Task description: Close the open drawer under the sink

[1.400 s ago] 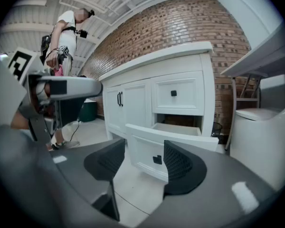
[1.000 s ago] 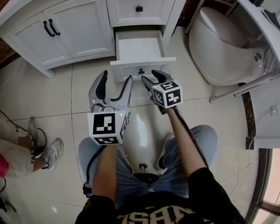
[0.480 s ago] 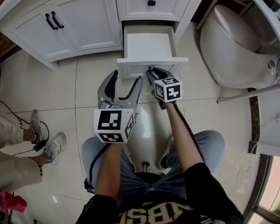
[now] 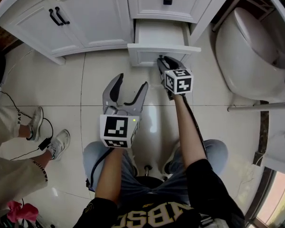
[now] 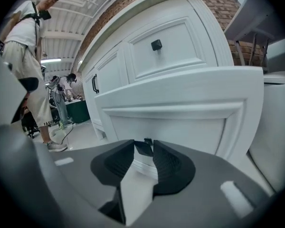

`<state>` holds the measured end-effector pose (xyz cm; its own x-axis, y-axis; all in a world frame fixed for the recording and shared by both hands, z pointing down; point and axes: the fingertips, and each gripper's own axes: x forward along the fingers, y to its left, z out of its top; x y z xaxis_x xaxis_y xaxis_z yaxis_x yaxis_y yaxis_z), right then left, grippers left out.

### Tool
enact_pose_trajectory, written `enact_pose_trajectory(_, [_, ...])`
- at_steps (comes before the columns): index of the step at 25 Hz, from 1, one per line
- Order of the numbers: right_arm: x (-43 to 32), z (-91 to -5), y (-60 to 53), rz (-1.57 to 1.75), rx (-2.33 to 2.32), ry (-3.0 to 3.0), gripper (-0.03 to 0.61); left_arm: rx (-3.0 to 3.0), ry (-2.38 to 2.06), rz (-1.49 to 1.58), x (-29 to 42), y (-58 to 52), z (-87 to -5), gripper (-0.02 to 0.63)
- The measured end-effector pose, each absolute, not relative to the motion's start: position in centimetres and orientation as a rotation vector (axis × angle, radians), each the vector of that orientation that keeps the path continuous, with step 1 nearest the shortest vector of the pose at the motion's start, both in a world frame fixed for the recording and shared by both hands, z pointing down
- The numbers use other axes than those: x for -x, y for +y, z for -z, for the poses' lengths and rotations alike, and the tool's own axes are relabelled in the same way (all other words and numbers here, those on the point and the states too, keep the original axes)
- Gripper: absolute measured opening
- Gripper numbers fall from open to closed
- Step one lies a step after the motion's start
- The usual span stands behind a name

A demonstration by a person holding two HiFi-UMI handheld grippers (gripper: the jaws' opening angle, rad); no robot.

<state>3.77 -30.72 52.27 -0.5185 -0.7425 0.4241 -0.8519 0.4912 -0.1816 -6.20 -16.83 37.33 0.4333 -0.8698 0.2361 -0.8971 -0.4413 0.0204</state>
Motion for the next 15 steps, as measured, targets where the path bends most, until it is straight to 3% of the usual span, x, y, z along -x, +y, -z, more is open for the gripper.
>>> enact_pose_trajectory(15, [-3.7,-51.6,-43.9,-0.532,-1.425,-2.551,0.126,-2.577,-1.548,-0.310,7.9,-22.1,-38.5,0.307])
